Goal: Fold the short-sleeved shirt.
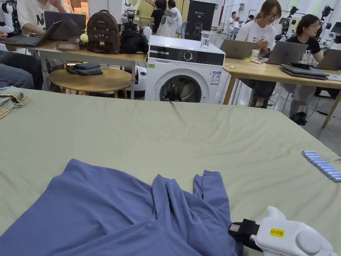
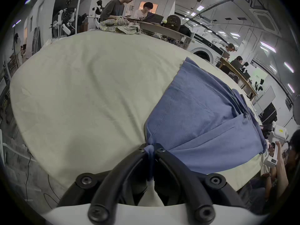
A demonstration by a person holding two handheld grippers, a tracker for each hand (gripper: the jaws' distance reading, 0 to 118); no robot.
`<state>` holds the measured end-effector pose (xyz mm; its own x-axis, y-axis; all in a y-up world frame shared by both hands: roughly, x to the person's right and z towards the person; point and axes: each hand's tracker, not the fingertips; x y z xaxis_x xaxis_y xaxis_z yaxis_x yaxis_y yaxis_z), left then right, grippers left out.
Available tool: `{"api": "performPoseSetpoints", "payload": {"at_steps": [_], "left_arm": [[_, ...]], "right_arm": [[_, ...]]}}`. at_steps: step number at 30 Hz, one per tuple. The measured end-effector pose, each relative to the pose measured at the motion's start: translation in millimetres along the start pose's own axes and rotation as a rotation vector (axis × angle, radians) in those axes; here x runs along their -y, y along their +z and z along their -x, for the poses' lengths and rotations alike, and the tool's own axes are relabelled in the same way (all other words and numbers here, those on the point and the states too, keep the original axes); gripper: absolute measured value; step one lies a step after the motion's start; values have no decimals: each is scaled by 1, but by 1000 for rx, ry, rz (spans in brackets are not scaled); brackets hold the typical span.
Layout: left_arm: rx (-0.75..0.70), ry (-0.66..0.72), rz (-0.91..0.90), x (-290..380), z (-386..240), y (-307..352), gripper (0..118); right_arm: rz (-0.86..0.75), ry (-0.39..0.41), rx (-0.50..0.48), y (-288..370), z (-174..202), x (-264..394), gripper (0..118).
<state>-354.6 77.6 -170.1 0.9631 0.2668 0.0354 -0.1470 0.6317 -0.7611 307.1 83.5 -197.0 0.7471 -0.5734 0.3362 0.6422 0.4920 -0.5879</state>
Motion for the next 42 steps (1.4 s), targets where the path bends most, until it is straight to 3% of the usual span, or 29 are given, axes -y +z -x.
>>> {"api": "performPoseSetpoints", "payload": {"at_steps": [2, 5, 9, 15, 20, 29, 36, 42], "left_arm": [[16, 6, -23, 0, 2, 6, 0], [65, 18, -136, -10, -8, 33, 0], [153, 25, -308, -51, -24, 65, 0], [225, -117, -470, -155, -69, 84, 0], [189, -155, -519, -262, -117, 89, 0], [69, -159, -599, -415, -170, 76, 0], [1, -171, -683, -492, -183, 77, 0], [-49, -195, -763, -536, -196, 101, 0]], "right_arm": [[-27, 33, 17, 10, 8, -1, 2], [-104, 194, 40, 42, 33, -4, 2], [-262, 314, 15, 83, 73, -18, 2], [-380, 464, -9, 113, 148, -70, 2], [-442, 534, 61, 117, 207, -132, 1], [-613, 571, 169, 118, 291, -249, 1], [-691, 589, 230, 112, 343, -326, 1], [-765, 592, 216, 116, 393, -365, 1]]}}
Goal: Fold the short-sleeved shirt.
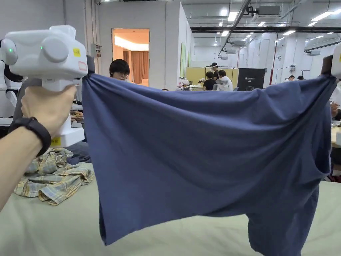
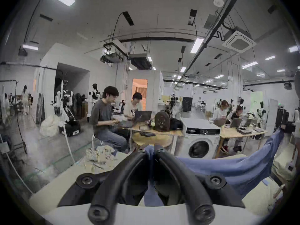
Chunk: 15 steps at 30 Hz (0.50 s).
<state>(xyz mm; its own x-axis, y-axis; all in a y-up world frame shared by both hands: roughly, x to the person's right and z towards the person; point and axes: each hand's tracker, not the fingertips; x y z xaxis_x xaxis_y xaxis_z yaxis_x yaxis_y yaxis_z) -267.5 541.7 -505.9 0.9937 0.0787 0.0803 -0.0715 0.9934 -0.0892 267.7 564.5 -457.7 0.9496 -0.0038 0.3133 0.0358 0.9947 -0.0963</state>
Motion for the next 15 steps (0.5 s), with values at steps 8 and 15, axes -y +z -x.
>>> {"api": "performPoseSetpoints", "payload": {"at_steps": [8, 15], "left_arm": [[-15, 0, 21, 21, 8, -6, 0], [66, 22, 146, 117, 13, 12, 0]], "right_arm": [[28, -5, -18, -31, 6, 8, 1], [161, -42, -78, -8, 0, 117, 1]]}}
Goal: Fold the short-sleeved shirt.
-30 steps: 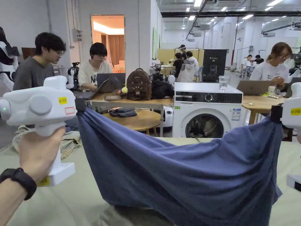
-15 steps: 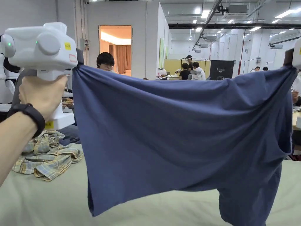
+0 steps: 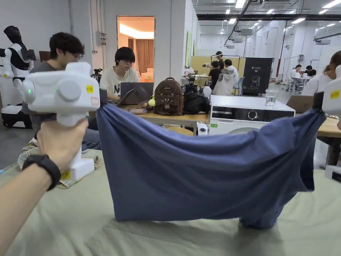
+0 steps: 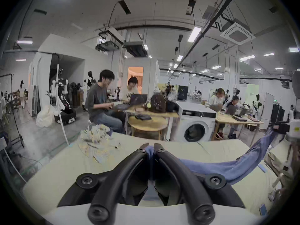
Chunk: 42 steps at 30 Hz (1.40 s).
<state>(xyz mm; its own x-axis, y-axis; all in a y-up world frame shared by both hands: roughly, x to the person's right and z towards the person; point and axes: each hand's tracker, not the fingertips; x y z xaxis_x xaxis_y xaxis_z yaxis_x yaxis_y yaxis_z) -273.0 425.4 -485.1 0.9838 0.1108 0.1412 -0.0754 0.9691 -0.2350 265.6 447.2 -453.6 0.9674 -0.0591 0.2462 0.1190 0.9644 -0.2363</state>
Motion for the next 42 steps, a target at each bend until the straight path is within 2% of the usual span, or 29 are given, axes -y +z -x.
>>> {"api": "performPoseSetpoints", "payload": {"at_steps": [3, 4, 5, 7, 9, 10, 12, 13, 14, 15, 16, 17, 18, 19, 21, 22, 23, 24, 25, 26, 28, 30, 31, 32, 33, 34, 35, 38, 42], "left_arm": [[26, 37, 67, 48, 3, 14, 0], [45, 48, 81, 64, 4, 24, 0], [51, 60, 86, 82, 5, 36, 0], [99, 87, 93, 115, 7, 64, 0], [111, 59, 174, 148, 9, 90, 0], [122, 80, 140, 170, 14, 108, 0], [121, 124, 172, 208, 23, 141, 0], [102, 150, 147, 232, 29, 160, 0], [99, 149, 202, 252, 35, 176, 0], [98, 156, 255, 269, 40, 188, 0], [97, 170, 220, 285, 45, 202, 0], [105, 158, 292, 301, 49, 215, 0], [84, 160, 270, 313, 51, 226, 0], [88, 186, 306, 329, 61, 232, 0], [66, 181, 316, 348, 65, 248, 0], [69, 169, 319, 355, 66, 256, 0], [73, 158, 373, 362, 67, 262, 0], [57, 164, 349, 367, 68, 267, 0], [68, 145, 384, 372, 71, 270, 0], [56, 133, 393, 375, 72, 272, 0], [71, 182, 404, 383, 74, 275, 0], [62, 167, 407, 389, 72, 272, 0], [72, 157, 414, 391, 70, 273, 0], [75, 151, 424, 392, 70, 271, 2], [83, 155, 423, 392, 71, 271, 17], [92, 159, 415, 391, 71, 270, 47], [95, 160, 397, 388, 69, 274, 52], [86, 79, 298, 364, 55, 270, 52], [83, -31, 198, 328, 21, 249, 52]], "right_arm": [[45, -14, -39, 20, -6, 46, 1], [60, 8, -41, 30, -8, 61, 1], [56, -2, -49, 44, -12, 79, 1], [91, 38, -84, 72, -21, 109, 1], [110, 38, -81, 101, -33, 144, 1], [119, 26, -93, 117, -44, 163, 1], [180, -12, -96, 144, -62, 203, 1], [197, -37, -79, 160, -72, 227, 1], [232, -46, -53, 173, -81, 250, 1], [261, -41, -84, 184, -89, 268, 1], [259, -20, -60, 200, -93, 289, 1], [313, -2, -45, 215, -97, 309, 1], [334, -5, -69, 223, -100, 324, 1], [352, -19, -46, 235, -102, 341, 1], [376, -32, -65, 255, -106, 364, 1], [394, -31, -24, 263, -106, 375, 1], [426, -70, -34, 269, -109, 384, 1], [448, -66, -56, 273, -111, 389, 1], [435, -79, -22, 281, -112, 397, 1], [450, -96, -30, 282, -117, 406, 1], [466, -67, -23, 281, -116, 415, 1], [449, -59, -40, 282, -116, 419, 2], [451, -49, -20, 279, -113, 419, 5], [444, -43, -11, 278, -113, 419, 15], [431, -40, -13, 278, -114, 418, 35], [421, -35, -14, 281, -113, 416, 59], [395, -15, -18, 282, -112, 410, 61], [292, 74, 12, 281, -99, 386, 61], [224, 76, -38, 261, -72, 355, 61]]}}
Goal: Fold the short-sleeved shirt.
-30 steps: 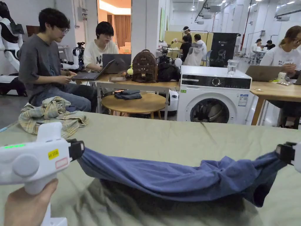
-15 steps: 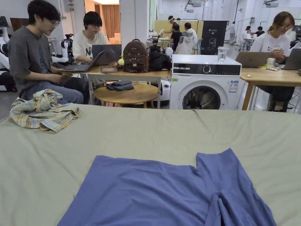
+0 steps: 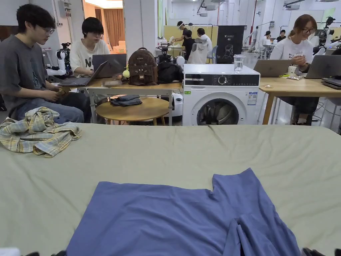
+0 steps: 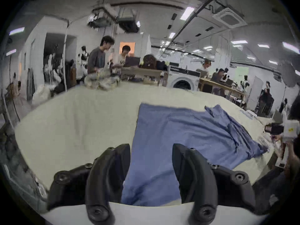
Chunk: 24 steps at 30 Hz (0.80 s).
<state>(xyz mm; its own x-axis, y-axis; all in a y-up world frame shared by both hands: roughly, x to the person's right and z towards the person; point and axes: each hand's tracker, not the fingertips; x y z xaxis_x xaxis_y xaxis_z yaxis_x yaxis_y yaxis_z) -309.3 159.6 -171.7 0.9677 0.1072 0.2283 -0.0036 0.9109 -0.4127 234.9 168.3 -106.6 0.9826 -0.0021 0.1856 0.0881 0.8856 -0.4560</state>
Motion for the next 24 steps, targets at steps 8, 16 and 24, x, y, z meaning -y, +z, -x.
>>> {"api": "performPoseSetpoints", "payload": {"at_steps": [8, 16, 24], "left_arm": [[74, 48, 4, -51, -52, -77, 0], [66, -45, 26, -44, -63, -75, 0], [97, 1, 12, -43, -30, -44, 0]], "right_arm": [[4, -7, -86, -72, 73, -35, 3], [6, 62, -82, -72, 91, -24, 0], [0, 43, -100, -57, 79, -25, 0]]}}
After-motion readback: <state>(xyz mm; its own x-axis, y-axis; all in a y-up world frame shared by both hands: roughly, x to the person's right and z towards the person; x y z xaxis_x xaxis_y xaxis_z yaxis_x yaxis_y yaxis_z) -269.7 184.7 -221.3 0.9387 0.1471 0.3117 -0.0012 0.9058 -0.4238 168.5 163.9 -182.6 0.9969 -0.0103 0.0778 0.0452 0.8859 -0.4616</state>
